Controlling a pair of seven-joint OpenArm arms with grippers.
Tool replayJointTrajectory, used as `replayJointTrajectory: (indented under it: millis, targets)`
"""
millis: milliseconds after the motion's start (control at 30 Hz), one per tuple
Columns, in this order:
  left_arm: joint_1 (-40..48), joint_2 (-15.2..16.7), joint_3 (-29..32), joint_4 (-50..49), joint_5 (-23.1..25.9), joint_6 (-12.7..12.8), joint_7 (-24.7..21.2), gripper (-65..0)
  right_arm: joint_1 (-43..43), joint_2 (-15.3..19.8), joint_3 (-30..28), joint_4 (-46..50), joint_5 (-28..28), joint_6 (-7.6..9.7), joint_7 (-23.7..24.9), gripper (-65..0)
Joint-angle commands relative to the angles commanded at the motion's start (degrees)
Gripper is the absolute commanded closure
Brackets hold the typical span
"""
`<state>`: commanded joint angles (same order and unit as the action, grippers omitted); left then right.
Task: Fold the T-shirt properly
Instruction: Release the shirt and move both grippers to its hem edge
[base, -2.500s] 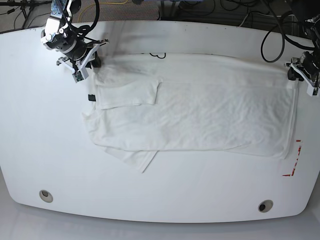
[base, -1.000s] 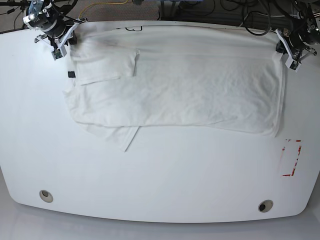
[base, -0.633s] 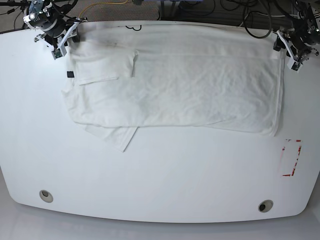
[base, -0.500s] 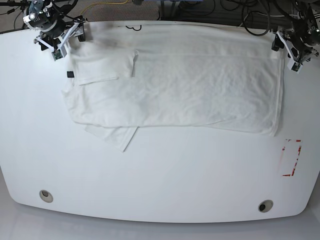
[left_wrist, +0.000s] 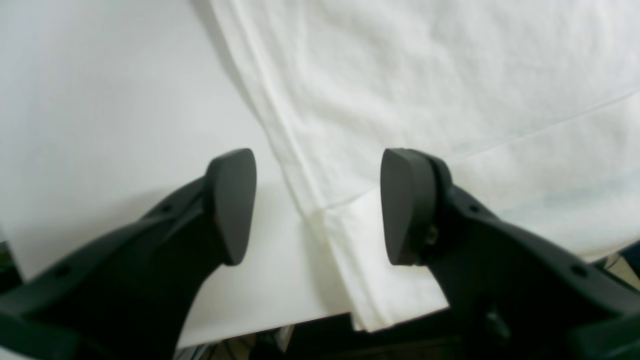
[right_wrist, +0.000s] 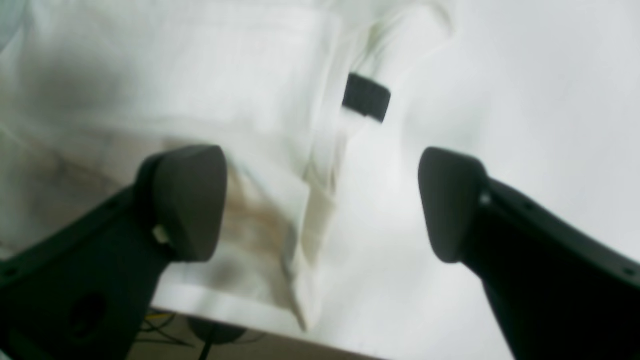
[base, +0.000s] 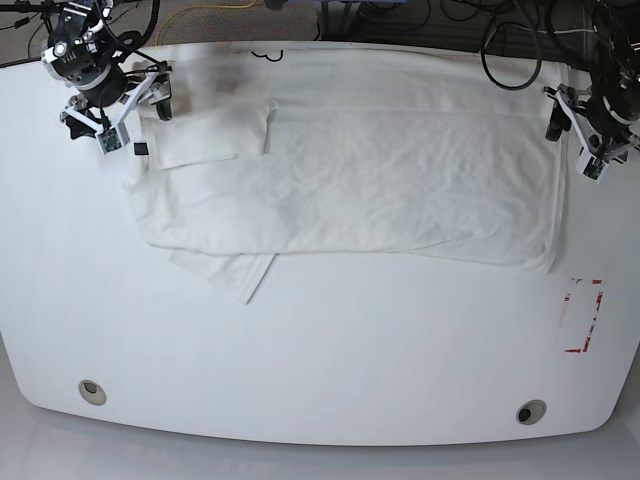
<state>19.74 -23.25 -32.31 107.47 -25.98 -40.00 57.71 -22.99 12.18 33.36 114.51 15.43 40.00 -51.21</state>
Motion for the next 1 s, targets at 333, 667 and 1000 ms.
replayJointTrajectory:
  millis: [333, 667, 1000]
  targets:
    - [-13.01, 0.09, 0.35, -4.84, 4.75, 0.00, 0.35, -37.2, 13.36, 0.18, 0.00, -10.29, 0.00, 0.00, -0.53, -57.5]
    - [-27.43, 0.00, 0.26, -19.34, 11.60, 0.00, 0.09, -37.2, 28.40, 3.08, -0.70, -27.69, -2.11, 0.00, 0.18, -57.5]
    - [-31.91, 0.00, 0.35, -24.70, 14.33, 0.00, 0.00, -37.2, 37.89, 4.13, -5.36, -43.25, -8.70, 0.00, 8.00, -57.5]
